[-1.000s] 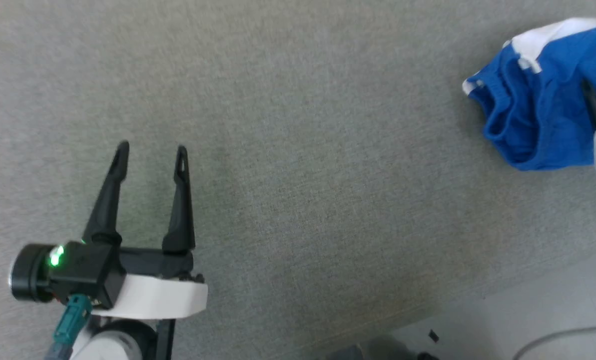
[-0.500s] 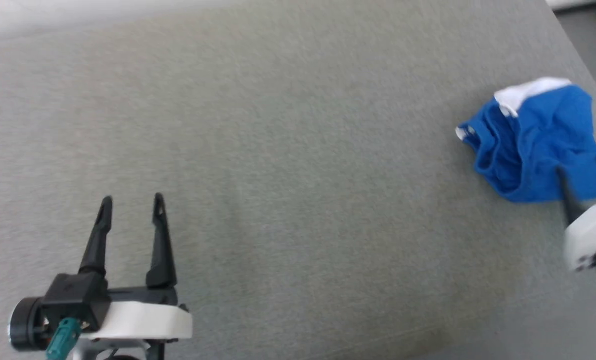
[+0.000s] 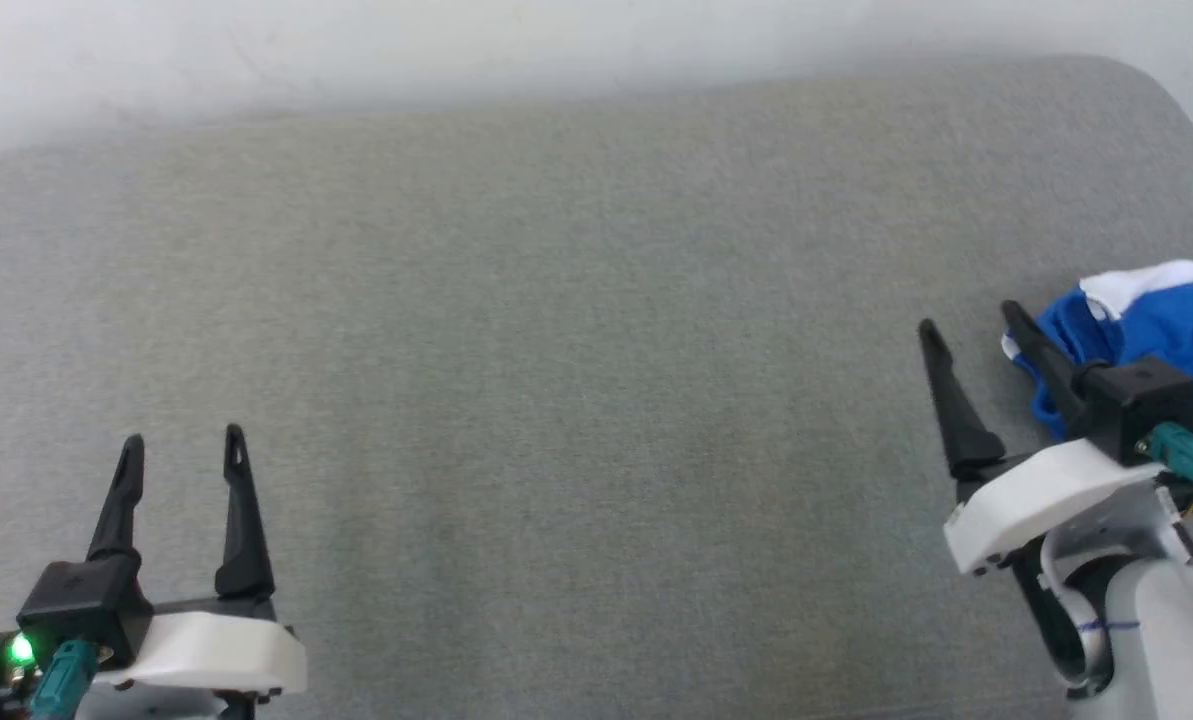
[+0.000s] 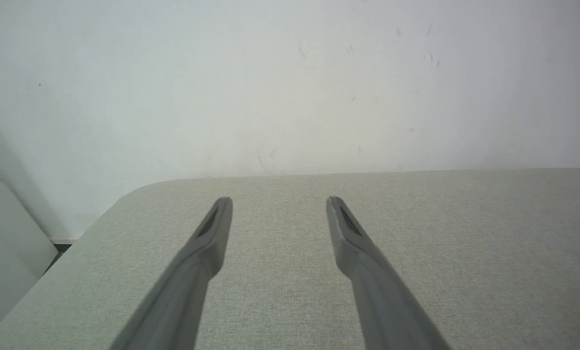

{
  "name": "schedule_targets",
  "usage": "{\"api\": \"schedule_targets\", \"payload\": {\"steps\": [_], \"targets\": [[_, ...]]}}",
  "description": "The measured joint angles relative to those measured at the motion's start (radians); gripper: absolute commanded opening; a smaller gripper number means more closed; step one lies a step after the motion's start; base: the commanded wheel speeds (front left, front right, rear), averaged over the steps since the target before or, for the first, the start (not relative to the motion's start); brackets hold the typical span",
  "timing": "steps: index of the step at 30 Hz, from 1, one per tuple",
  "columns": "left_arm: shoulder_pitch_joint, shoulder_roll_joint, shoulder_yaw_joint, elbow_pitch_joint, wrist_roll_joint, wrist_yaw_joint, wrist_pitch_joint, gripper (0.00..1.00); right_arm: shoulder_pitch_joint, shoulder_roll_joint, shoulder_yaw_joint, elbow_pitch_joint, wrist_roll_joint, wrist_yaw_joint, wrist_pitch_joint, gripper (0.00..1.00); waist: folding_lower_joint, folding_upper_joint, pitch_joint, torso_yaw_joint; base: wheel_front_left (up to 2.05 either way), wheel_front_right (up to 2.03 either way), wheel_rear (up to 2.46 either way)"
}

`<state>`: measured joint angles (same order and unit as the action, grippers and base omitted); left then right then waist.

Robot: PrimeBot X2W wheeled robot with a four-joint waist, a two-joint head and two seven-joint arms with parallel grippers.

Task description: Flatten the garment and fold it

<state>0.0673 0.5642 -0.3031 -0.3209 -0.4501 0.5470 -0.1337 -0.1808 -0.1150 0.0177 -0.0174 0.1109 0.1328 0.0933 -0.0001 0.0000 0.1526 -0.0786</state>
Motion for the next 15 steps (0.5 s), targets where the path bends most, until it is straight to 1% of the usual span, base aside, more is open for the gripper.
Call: {"api": "schedule_targets", "payload": {"steps": [3, 6, 11, 15], "targets": [[0.017, 0.017, 0.009, 0.019, -0.009, -0.002, 0.002, 1.0, 0.038, 0.027, 0.014, -0.061, 0.008, 0.0, 0.012, 1.0, 0.0, 0.0, -0.025, 0.017, 0.0, 0.0, 0.0], [0.033, 0.029, 0.009, 0.039, -0.021, -0.014, 0.004, 1.0, 0.088, 0.042, 0.021, -0.116, 0.016, 0.0, 0.022, 1.0, 0.0, 0.0, -0.048, 0.027, 0.0, 0.0, 0.0], [0.063, 0.027, -0.002, 0.064, -0.033, -0.02, 0.009, 1.0, 0.186, 0.058, 0.02, -0.189, 0.034, 0.0, 0.052, 1.0, 0.0, 0.0, -0.082, 0.03, 0.0, 0.0, 0.0], [0.087, 0.022, -0.014, 0.076, -0.037, -0.024, 0.008, 1.0, 0.238, 0.06, 0.017, -0.215, 0.058, 0.0, 0.056, 1.0, 0.0, 0.0, -0.095, 0.023, 0.0, 0.0, 0.0]]}}
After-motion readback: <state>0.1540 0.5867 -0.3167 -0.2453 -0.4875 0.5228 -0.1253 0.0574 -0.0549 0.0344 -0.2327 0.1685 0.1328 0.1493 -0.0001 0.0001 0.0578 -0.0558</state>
